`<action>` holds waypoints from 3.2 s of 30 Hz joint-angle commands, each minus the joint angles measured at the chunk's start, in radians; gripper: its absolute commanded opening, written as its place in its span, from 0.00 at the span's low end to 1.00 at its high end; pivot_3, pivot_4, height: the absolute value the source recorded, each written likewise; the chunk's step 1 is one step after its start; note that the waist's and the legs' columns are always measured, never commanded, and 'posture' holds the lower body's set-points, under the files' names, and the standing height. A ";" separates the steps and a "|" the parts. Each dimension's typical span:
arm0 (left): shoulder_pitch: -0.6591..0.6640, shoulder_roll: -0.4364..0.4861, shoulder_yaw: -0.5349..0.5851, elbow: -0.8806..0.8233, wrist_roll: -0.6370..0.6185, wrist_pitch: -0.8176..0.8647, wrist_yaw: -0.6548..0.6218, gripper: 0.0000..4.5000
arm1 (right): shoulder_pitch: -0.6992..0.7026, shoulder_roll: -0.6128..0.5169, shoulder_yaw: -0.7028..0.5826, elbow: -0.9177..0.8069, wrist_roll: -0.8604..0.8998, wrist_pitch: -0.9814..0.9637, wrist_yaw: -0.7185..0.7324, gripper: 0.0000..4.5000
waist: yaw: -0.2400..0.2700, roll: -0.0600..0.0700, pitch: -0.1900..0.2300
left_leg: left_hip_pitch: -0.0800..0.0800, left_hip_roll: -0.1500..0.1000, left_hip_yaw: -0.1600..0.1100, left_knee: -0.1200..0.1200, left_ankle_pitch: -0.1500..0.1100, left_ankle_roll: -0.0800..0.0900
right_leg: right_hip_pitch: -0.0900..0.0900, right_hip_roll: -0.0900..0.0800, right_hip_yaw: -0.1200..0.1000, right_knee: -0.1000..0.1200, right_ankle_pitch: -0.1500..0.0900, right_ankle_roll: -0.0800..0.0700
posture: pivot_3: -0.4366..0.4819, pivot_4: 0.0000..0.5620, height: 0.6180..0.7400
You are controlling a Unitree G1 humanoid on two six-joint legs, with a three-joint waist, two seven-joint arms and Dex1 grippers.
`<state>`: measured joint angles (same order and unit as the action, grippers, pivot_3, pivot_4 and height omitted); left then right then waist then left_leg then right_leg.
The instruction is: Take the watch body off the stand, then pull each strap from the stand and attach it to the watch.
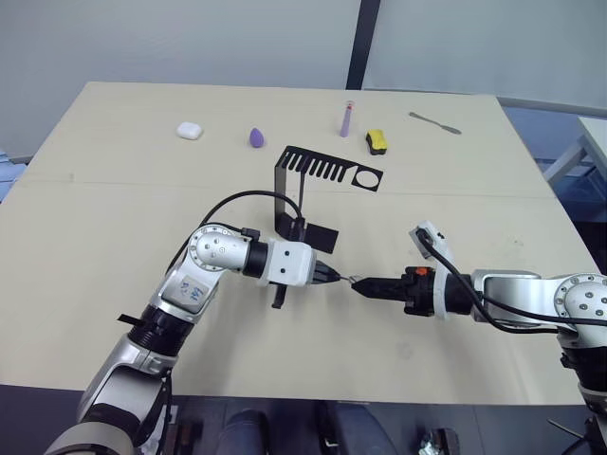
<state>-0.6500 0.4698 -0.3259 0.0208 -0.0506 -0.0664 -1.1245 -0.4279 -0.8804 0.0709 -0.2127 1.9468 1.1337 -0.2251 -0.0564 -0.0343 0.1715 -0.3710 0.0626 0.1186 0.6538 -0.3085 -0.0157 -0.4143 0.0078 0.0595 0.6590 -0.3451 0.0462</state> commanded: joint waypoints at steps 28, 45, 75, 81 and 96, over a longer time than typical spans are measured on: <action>0.001 -0.020 -0.011 -0.006 -0.007 -0.014 0.013 0.00 | -0.042 0.025 -0.015 -0.032 0.025 -0.015 0.024 0.33 | 0.000 0.000 0.000 | 0.000 0.000 0.000 0.000 0.000 0.000 | 0.000 0.000 0.000 0.000 0.000 0.000 | 0.48 0.27 1.00; -0.036 -0.044 -0.015 0.034 0.005 -0.017 0.020 0.00 | -0.063 0.025 -0.014 -0.016 0.025 -0.014 0.019 0.33 | 0.000 0.000 0.000 | 0.000 0.000 0.000 0.000 0.000 0.000 | 0.000 0.000 0.000 0.000 0.000 0.000 | 0.48 0.27 1.00; -0.036 -0.068 -0.026 0.025 0.021 -0.022 0.036 0.00 | -0.088 0.016 0.015 -0.033 0.025 0.011 0.032 0.33 | 0.000 0.000 0.000 | 0.000 0.000 0.000 0.000 0.000 0.000 | 0.000 0.000 0.000 0.000 0.000 0.000 | 0.48 0.27 1.00; -0.046 -0.073 -0.024 0.040 0.027 -0.026 0.042 0.00 | -0.096 0.006 0.021 -0.040 0.025 0.021 0.044 0.33 | 0.000 0.000 0.000 | 0.000 0.000 0.000 0.000 0.000 0.000 | 0.000 0.000 0.000 0.000 0.000 0.000 | 0.48 0.27 1.00; -0.069 -0.097 -0.020 0.068 0.038 -0.030 0.049 0.00 | -0.126 0.012 0.044 -0.045 0.025 0.023 0.047 0.33 | 0.000 0.000 0.000 | 0.000 0.000 0.000 0.000 0.000 0.000 | 0.000 0.000 0.000 0.000 0.000 0.000 | 0.48 0.27 1.00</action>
<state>-0.6892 0.4059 -0.3318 0.1101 -0.0074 -0.0806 -1.0932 -0.5315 -0.8878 0.1082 -0.1993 1.9309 1.1568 -0.2228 -0.0560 -0.0343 0.1716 -0.3713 0.0627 0.1186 0.6540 -0.3086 -0.0156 -0.4144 0.0078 0.0595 0.6586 -0.3450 0.0462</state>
